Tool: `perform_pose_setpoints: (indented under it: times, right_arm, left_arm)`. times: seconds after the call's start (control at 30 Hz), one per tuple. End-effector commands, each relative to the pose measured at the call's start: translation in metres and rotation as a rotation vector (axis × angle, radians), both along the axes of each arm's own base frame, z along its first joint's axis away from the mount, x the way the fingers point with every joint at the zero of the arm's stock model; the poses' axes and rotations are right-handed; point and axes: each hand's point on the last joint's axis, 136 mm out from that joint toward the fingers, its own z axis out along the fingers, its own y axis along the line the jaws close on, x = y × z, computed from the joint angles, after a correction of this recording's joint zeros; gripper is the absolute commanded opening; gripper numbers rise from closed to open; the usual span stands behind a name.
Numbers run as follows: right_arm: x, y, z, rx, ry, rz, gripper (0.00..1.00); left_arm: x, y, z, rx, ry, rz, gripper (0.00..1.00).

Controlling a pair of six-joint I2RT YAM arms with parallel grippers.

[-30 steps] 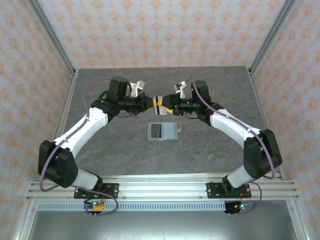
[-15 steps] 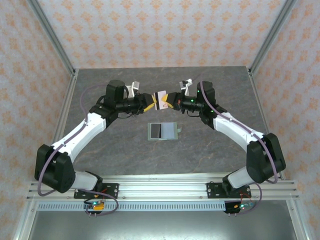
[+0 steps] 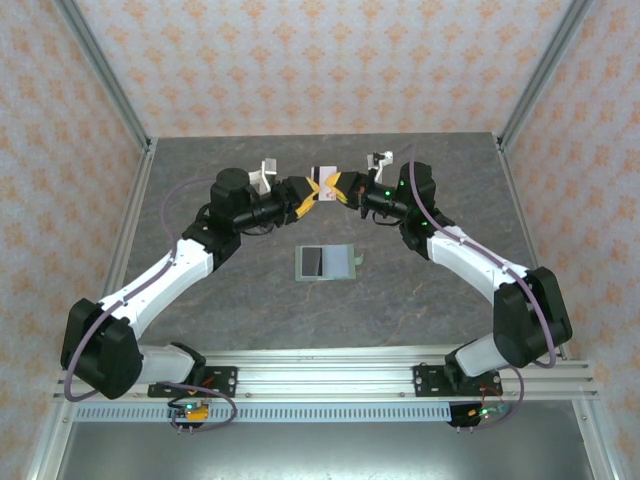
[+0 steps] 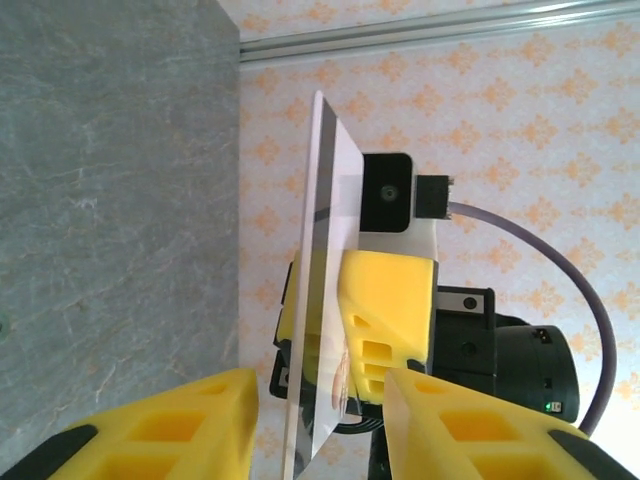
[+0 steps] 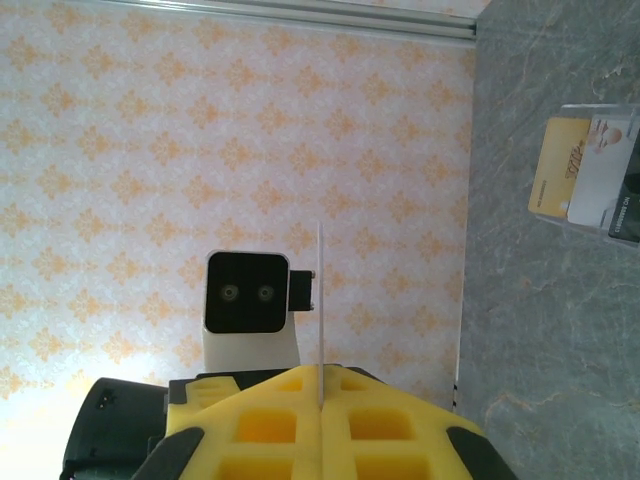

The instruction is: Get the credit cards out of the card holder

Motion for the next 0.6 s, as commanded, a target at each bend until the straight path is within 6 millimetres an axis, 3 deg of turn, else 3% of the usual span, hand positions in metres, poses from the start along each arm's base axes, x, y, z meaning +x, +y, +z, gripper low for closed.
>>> perform_pose_setpoints:
  times: [0.0,0.17,0.27,0.33,0.4,0.47,0.57]
  right_arm:
    - [0.002,0.001,0.014,0.040,-0.034,-0.005,0.06]
    - [0.001,0.001,0.012,0.041,-0.030,0.001,0.07]
    - [-0.001,0.000,0.003,-0.005,-0.025,-0.001,0.13]
    - [0.000,-0.004,-0.011,-0.085,0.006,-0.026,0.28]
    - [-0.001,-0.011,-0.030,-0.189,0.044,-0.050,0.50]
    - [-0.002,-0.017,-0.044,-0.274,0.071,-0.066,0.66]
    - [-0.004,-0.027,-0.069,-0.385,0.117,-0.089,0.76]
  left_arm:
    - [0.006,-0.004,0.015,-0.048,-0.049,0.015,0.30]
    - [0.007,-0.008,0.011,-0.026,-0.045,0.008,0.12]
    - [0.007,-0.002,0.002,0.058,-0.037,0.026,0.05]
    - [0.005,0.007,-0.009,0.171,-0.018,0.040,0.05]
    - [0.004,0.020,-0.020,0.296,-0.005,0.060,0.04]
    - [0.004,0.039,-0.033,0.428,0.012,0.084,0.03]
    - [0.005,0.069,-0.051,0.602,0.028,0.111,0.02]
